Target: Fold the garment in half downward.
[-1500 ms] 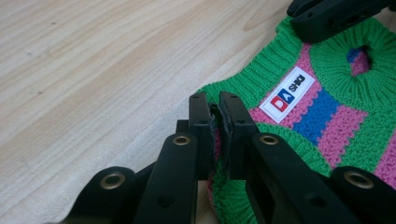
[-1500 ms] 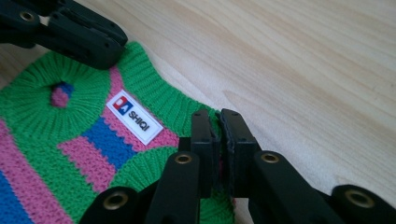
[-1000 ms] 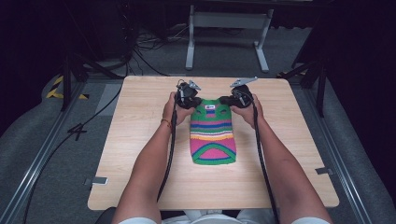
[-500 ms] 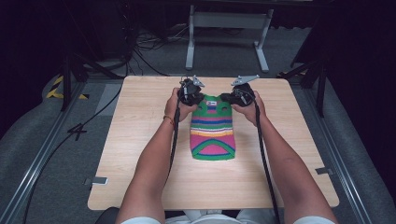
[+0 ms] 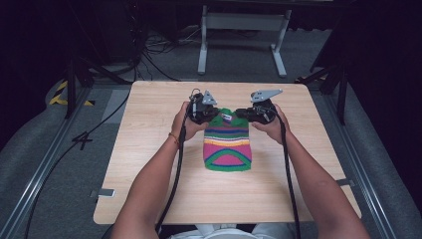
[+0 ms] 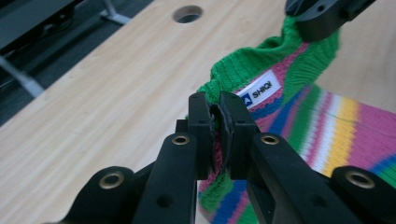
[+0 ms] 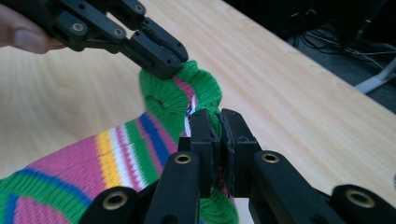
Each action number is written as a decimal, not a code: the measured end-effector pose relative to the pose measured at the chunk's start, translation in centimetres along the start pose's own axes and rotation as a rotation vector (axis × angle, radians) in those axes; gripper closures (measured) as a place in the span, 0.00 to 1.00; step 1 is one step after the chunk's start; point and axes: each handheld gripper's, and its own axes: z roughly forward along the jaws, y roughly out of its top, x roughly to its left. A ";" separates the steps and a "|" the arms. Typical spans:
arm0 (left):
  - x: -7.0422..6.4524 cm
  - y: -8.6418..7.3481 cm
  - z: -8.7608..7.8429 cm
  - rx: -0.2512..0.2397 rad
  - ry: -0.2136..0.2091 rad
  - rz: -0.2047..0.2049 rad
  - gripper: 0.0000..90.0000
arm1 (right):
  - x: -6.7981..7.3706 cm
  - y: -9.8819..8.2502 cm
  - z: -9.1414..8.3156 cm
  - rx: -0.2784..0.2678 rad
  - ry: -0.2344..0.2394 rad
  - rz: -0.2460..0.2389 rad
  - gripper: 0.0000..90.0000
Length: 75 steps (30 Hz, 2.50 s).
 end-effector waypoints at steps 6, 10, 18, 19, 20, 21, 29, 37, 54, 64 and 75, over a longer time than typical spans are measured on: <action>-1.8 -0.9 -1.1 -0.009 -0.032 0.046 0.94 | 1.7 -1.0 -0.5 0.005 0.042 -0.020 0.94; -3.2 -2.0 -2.1 -0.007 -0.065 0.084 0.93 | 3.2 -1.7 -1.3 0.014 0.078 -0.054 0.94; -5.6 -4.1 -3.3 -0.003 -0.120 0.124 0.93 | 5.3 -3.2 -2.3 0.039 0.119 -0.083 0.94; -5.9 -4.4 -3.3 0.002 -0.125 0.133 0.93 | 5.5 -3.3 -2.4 0.042 0.122 -0.084 0.94; -6.2 -4.6 -3.3 0.011 -0.135 0.145 0.93 | 6.0 -3.6 -2.7 0.045 0.137 -0.087 0.94; -6.5 -4.8 -3.4 0.011 -0.139 0.146 0.93 | 6.0 -3.6 -2.7 0.045 0.137 -0.087 0.94; -9.0 -6.5 -2.9 0.072 -0.200 0.189 0.93 | 8.3 -5.5 -2.5 0.094 0.174 -0.111 0.93; -10.5 -7.7 -3.4 0.136 -0.213 0.246 0.93 | 9.3 -7.4 -2.9 0.128 0.187 -0.104 0.93; -12.1 -8.8 -4.0 0.133 -0.214 0.230 0.74 | 10.2 -9.6 -3.0 0.182 0.179 -0.091 0.91; -11.7 -9.5 -3.5 0.080 -0.201 0.176 0.78 | 10.5 -10.4 -3.1 0.149 0.168 -0.099 0.89; -10.7 -9.4 -2.7 0.058 -0.191 0.128 0.80 | 10.0 -10.3 -2.6 0.145 0.091 -0.107 0.90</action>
